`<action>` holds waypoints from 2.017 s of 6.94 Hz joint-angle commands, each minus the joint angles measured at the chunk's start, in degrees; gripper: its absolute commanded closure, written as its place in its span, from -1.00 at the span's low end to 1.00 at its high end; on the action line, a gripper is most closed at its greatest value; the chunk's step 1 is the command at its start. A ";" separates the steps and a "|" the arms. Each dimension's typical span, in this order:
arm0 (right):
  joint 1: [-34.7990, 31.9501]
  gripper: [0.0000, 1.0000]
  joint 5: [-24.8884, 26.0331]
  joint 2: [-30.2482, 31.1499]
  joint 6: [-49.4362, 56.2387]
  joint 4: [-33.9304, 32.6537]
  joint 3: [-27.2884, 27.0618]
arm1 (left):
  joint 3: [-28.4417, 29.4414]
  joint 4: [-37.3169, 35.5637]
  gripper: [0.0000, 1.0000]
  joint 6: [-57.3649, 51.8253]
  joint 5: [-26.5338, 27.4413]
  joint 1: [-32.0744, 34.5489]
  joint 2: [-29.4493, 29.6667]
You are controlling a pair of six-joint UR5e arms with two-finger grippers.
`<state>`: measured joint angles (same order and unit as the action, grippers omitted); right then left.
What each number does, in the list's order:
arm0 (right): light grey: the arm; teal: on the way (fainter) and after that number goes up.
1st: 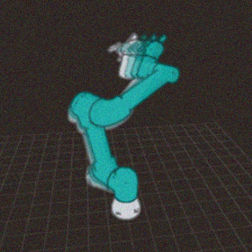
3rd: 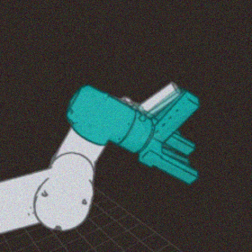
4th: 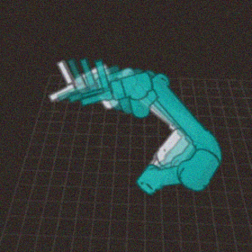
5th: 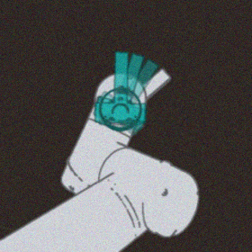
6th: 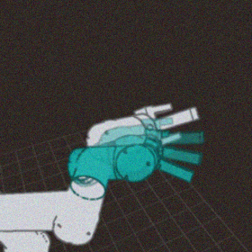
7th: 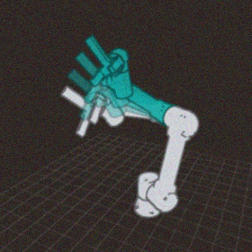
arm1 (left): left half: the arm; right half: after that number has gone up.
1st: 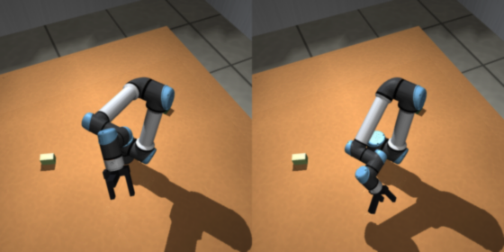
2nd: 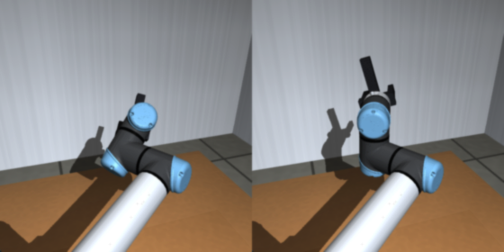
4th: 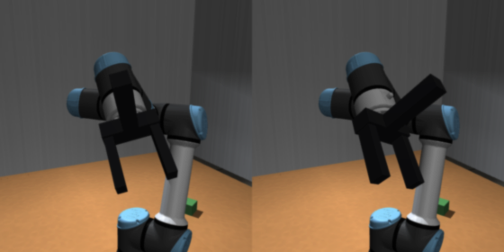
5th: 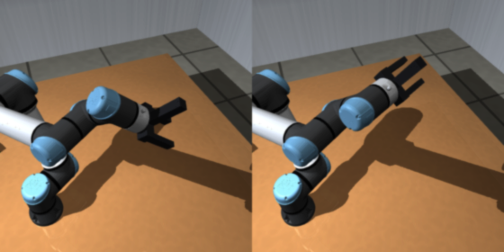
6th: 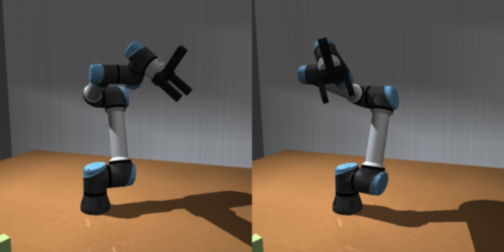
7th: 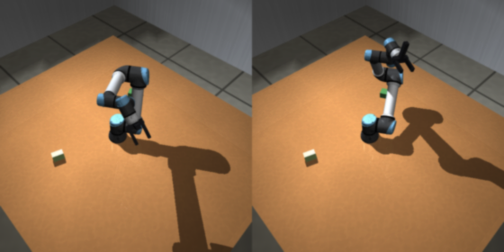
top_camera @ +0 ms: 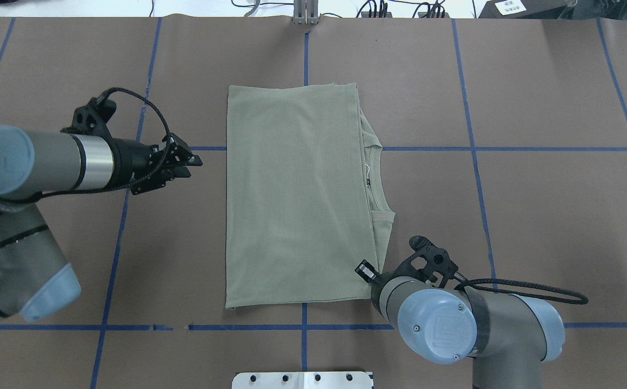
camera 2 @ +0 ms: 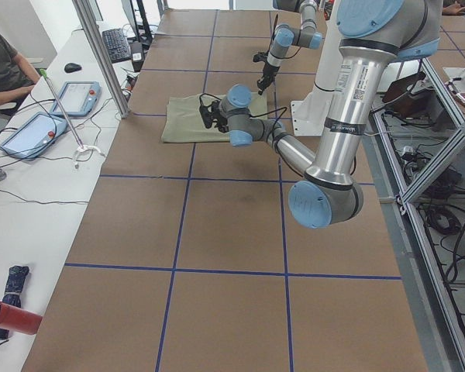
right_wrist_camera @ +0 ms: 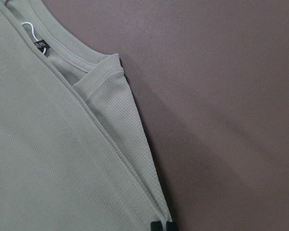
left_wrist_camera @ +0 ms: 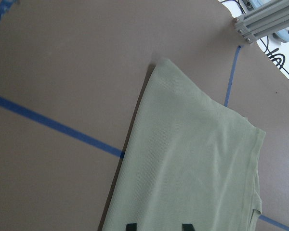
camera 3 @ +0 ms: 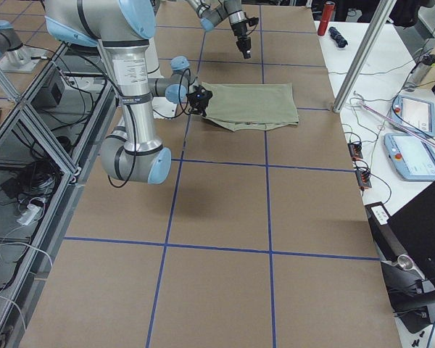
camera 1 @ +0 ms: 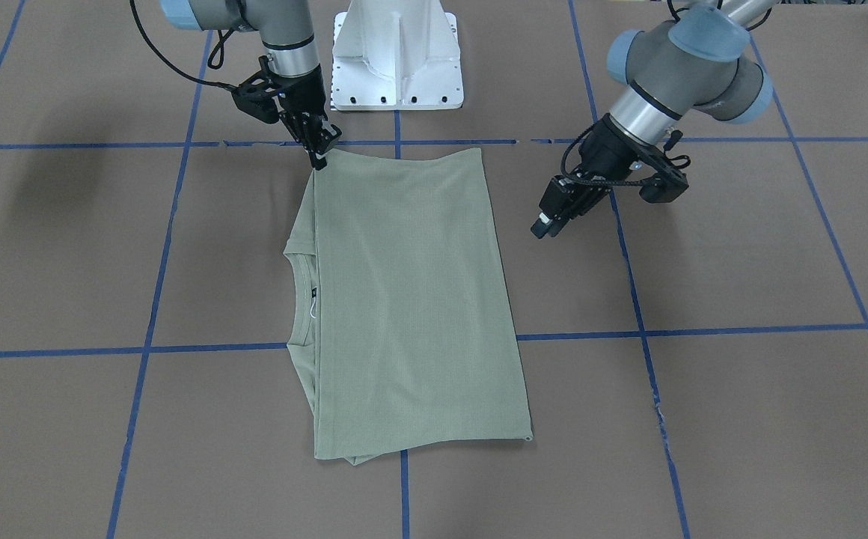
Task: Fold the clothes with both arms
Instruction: 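Move the left gripper to the shirt corner nearest the robot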
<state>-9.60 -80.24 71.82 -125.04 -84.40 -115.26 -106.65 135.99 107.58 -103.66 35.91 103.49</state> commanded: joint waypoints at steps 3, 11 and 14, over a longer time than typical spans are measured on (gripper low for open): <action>0.02 1.00 -0.71 0.16 -0.03 0.11 -0.40 | -7.71 -15.91 0.08 13.35 18.80 -24.09 -1.62; 0.11 1.00 -0.62 0.16 -0.03 0.11 -0.66 | -5.15 -18.21 0.05 13.45 19.11 -26.42 -0.92; 0.11 1.00 -0.62 0.16 -0.03 0.11 -1.10 | -4.71 -18.39 0.07 13.45 19.11 -27.82 -0.74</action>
<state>-9.49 -80.86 71.98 -125.07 -84.29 -116.10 -111.64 117.69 121.05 -84.55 8.68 102.70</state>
